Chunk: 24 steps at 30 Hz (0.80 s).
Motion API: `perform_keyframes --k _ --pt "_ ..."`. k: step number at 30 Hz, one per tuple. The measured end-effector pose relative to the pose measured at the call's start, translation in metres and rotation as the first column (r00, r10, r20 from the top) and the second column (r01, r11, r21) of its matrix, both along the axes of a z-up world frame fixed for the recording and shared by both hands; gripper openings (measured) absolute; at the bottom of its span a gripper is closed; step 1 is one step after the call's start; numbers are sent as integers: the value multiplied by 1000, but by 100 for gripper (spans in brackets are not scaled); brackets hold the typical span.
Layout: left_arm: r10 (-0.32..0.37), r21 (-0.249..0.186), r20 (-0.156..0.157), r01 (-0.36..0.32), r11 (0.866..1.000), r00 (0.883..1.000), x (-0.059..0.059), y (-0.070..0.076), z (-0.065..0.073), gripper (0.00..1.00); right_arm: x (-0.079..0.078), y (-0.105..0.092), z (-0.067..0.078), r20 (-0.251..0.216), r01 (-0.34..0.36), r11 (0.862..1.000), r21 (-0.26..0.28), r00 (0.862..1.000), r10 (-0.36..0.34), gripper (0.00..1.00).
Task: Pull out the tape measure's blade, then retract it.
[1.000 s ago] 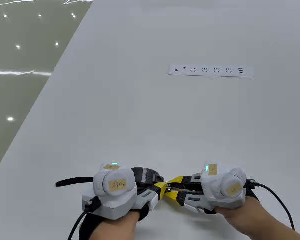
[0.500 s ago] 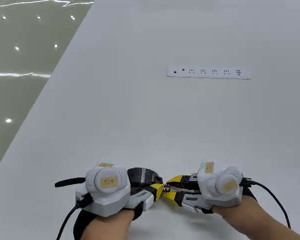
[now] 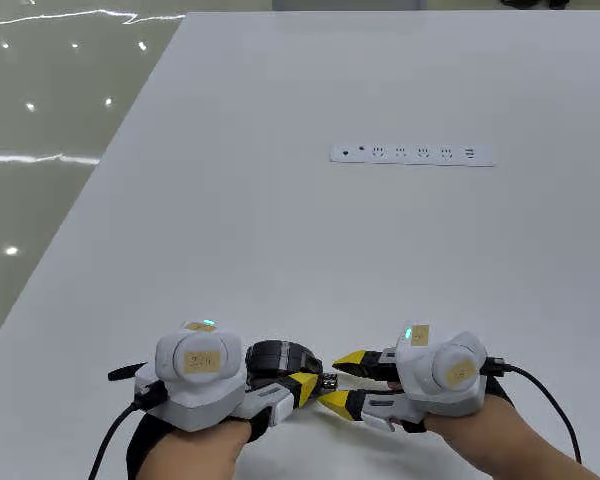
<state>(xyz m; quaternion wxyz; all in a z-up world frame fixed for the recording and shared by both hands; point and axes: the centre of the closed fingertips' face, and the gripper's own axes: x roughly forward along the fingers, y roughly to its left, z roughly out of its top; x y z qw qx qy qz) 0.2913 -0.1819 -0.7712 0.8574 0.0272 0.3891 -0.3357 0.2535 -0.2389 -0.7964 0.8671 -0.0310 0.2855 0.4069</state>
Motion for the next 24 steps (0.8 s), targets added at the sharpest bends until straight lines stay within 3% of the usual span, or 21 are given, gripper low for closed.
perform_keyframes --k 14,24 --pt "-86 -30 -10 85 996 996 -9 5 5 59 -9 -13 13 4 31 999 -17 1000 -31 36" --pt "-152 2 -13 152 988 988 -11 16 7 59 -25 -36 15 -32 81 996 -24 996 -82 42"
